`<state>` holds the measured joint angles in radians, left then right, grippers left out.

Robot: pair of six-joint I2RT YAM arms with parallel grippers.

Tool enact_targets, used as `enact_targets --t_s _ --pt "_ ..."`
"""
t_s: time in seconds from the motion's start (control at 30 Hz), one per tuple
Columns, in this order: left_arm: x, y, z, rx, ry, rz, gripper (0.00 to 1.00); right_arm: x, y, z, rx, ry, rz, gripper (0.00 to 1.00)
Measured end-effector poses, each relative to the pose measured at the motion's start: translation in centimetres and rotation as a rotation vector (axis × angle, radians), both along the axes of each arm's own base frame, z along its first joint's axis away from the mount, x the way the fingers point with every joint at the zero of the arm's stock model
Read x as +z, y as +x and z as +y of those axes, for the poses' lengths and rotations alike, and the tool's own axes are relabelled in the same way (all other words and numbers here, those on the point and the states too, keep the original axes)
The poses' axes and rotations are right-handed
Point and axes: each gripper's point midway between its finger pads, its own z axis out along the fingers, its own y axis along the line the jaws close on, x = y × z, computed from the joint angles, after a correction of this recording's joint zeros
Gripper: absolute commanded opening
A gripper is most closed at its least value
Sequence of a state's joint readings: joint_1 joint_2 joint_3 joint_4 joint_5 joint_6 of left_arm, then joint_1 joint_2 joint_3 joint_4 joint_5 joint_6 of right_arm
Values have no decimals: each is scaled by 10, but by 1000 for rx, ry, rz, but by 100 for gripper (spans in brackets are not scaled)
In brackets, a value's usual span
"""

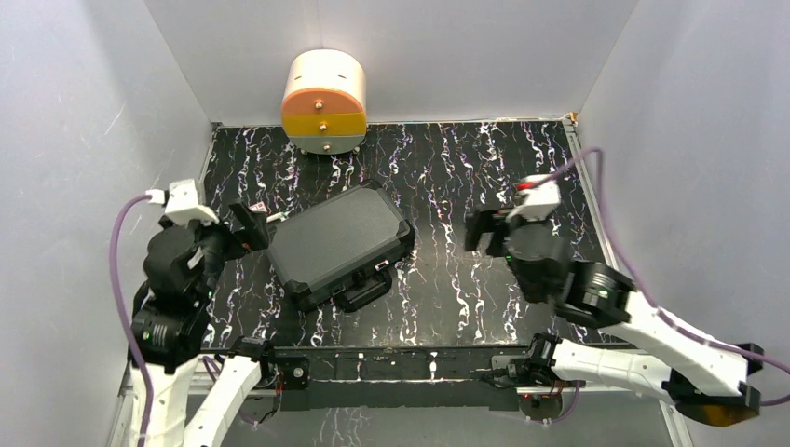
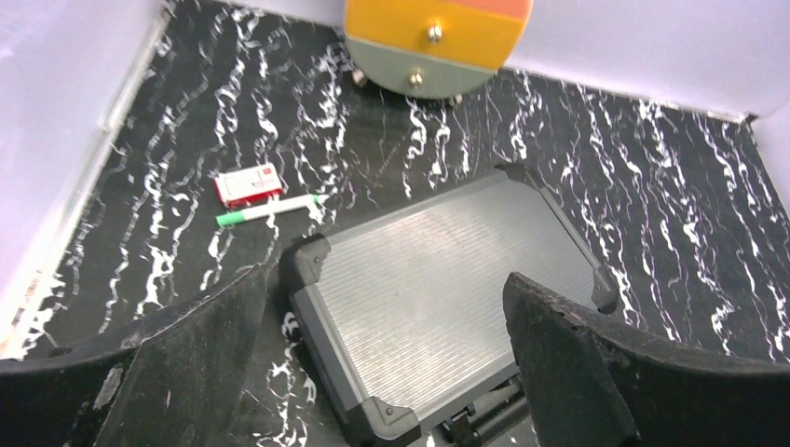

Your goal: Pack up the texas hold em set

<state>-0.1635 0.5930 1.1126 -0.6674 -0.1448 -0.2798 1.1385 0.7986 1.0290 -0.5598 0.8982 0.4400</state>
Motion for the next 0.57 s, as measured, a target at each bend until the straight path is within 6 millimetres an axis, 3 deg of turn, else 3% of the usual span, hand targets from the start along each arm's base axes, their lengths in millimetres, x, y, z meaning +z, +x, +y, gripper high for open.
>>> enact_targets --t_s 0.13,0.23,0.37,0.57 --pt "20 -21 14 43 31 -91 98 45 -7 -48 -91 74 -91 93" --pt "37 -31 23 78 42 -144 98 66 -14 -77 -138 116 -137 93" --pt "48 -39 30 110 50 -180 98 79 -17 -95 -175 129 -161 94" --pt "50 -41 36 139 60 -185 98 78 -19 -106 -195 111 -166 94"
